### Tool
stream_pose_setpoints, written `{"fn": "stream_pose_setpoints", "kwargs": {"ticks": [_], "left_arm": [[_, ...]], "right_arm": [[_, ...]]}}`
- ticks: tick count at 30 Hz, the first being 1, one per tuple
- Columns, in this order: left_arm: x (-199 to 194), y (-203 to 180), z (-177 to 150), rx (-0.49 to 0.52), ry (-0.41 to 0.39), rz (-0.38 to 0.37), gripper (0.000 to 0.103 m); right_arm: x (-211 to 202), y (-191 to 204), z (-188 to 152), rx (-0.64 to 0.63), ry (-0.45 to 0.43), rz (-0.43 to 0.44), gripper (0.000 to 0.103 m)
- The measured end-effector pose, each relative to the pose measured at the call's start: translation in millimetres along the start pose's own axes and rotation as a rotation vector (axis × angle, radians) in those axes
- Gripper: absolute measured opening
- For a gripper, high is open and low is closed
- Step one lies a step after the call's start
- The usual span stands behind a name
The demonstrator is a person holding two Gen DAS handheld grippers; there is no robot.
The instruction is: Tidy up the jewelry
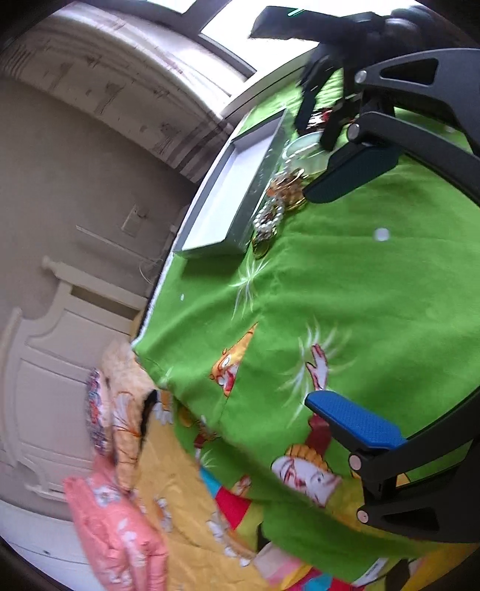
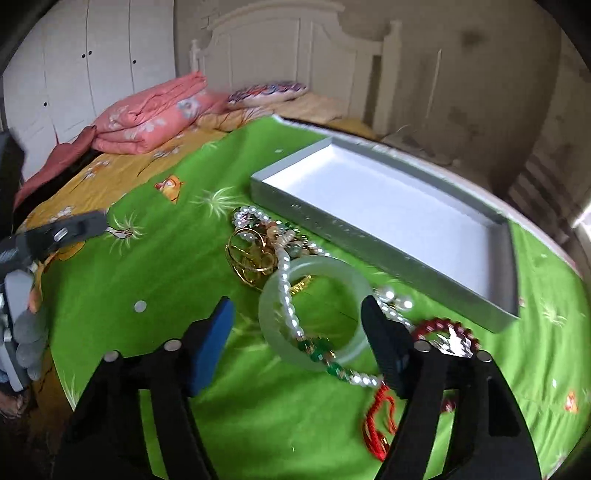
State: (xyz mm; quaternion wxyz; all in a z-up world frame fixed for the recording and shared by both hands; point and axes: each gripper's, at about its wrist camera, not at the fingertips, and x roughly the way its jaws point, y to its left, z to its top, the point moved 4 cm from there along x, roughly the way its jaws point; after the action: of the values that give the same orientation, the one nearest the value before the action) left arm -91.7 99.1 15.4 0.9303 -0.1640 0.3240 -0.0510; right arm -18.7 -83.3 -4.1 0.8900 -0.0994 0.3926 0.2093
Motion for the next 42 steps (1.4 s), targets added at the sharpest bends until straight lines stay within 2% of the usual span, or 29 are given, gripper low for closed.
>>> {"fn": "stream_pose_setpoints", "kwargs": {"ticks": [2,3,4,5,6,7,14,16,19,20,21,23,25,27,29,34,39,42], "left_arm": [[-7,-5,-4,0.024,-0.004,-0.001,0.1],[-10,-5,-6,0.035,-0.004,-0.001,0.1],[-13,-5,-8,0.049,-0.003,0.001,0.1],[-15,-6,-10,0.062,-0.002,0.005,0.1],[-16,-8,-12,0.074,0.0,0.01,0.1],[-14,-9,-13,0.08,0.005,0.012,0.1],[-3,-24,-21,0.11,0.051,-0.001,0.1],[0,-31,-22,0.134,0.064,-0.005,0.1],[4,-40,-23,0.173,0.085,0.011,0.1],[6,-42,-23,0.182,0.092,0.012,0.101],[7,-45,-23,0.19,0.099,0.013,0.101],[12,-55,-25,0.216,0.119,0.01,0.101],[20,-69,-27,0.253,0.138,0.009,0.101],[27,-81,-30,0.282,0.159,0.0,0.101],[37,-96,-34,0.305,0.184,-0.01,0.101],[57,-128,-32,0.327,0.211,-0.048,0.101],[87,-149,-20,0.327,0.218,-0.039,0.099],[107,-157,-14,0.34,0.224,0.002,0.084]], "right_arm": [[8,-5,1,0.017,0.028,0.033,0.064],[9,-6,1,0.03,0.031,0.053,0.055],[9,-7,1,0.056,0.029,0.112,0.044],[8,-7,0,0.074,0.023,0.154,0.038],[8,-7,-3,0.082,0.021,0.167,0.027],[7,-9,-4,0.083,0.023,0.168,0.025],[11,-10,-6,0.086,0.024,0.201,0.025],[5,-9,-7,0.096,-0.012,0.239,0.014],[-9,-18,-9,0.145,-0.075,0.269,0.011],[-16,-19,-9,0.168,-0.095,0.298,0.011],[-25,-24,-11,0.22,-0.129,0.361,0.011],[-39,-36,-15,0.326,-0.185,0.504,0.011],[-61,-48,-19,0.418,-0.282,0.652,0.011],[-80,-59,-22,0.467,-0.358,0.728,0.011],[-97,-70,-26,0.504,-0.409,0.766,0.011],[-126,-89,-35,0.509,-0.478,0.754,0.011],[-132,-102,-47,0.527,-0.497,0.717,0.011],[-128,-110,-49,0.555,-0.494,0.706,0.011]]}}
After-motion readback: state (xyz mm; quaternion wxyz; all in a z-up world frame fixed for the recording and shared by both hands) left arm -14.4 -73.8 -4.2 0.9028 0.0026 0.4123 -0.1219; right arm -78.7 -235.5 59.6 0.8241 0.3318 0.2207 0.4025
